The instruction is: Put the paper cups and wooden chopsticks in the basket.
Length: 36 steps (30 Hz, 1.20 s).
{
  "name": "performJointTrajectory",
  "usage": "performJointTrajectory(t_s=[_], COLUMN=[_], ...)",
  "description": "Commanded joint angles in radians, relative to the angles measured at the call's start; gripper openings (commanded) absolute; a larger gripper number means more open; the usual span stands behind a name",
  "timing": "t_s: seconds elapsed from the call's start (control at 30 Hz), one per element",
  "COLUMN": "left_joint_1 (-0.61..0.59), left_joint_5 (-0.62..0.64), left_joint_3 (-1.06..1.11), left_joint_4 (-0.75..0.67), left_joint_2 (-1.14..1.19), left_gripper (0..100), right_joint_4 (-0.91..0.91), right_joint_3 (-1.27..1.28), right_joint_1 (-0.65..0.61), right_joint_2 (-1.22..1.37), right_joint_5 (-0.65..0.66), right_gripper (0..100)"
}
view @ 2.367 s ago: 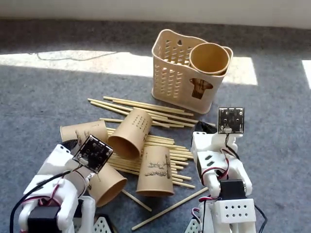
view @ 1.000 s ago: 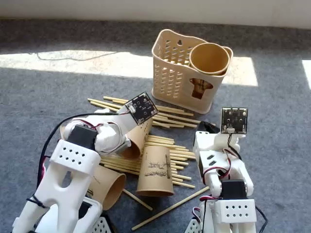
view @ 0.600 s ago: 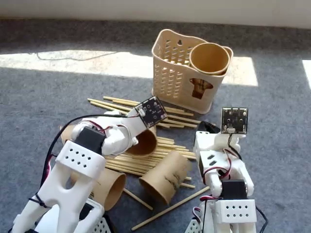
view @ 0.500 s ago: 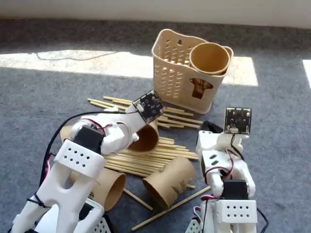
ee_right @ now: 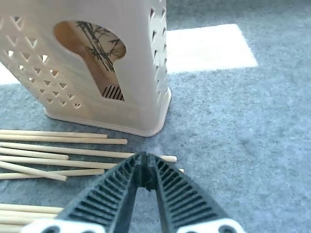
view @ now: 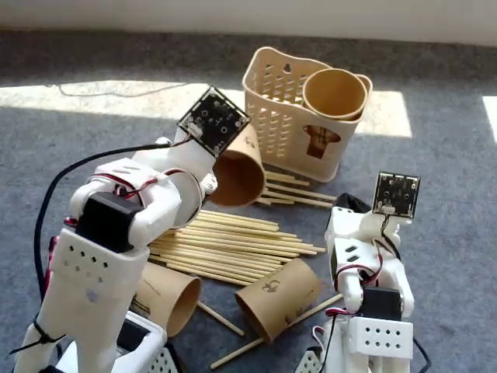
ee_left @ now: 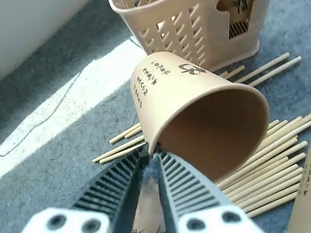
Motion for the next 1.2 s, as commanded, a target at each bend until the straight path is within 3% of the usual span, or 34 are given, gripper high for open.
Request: performJointTrajectory(t_s=[0.0, 0.37, 0.67, 0.87, 1.17], left_joint_1=[0.018, 0.128, 0.206, 0.216, 0.257], left_joint_5=[0.058, 0.120, 0.126, 0.196, 0.199], left_joint_3=[-0.147, -0.257, -0.257, -0.332, -0.582], left_joint_4=[0.008, -0.003, -0.143, -0.206, -0.206], left_joint_2=[0.004, 0.005, 0.015, 0.165, 0.426], left_gripper=[1, 1, 1, 1, 1], right_joint_4=[-0.084, -0.090, -0.090, -0.093, -0.094], right_joint_3=[-0.004, -0.004, -0.004, -0.004, -0.004], right_joint_1=[0.013, 0.013, 0.022, 0.087, 0.087], right_joint_2=[-0.015, -0.012, -0.013, -0.015, -0.015], right_joint_5=[-0.012, -0.012, -0.012, -0.012, -0.012], right_gripper=[0.5, 0.5, 0.5, 0.5, 0.5])
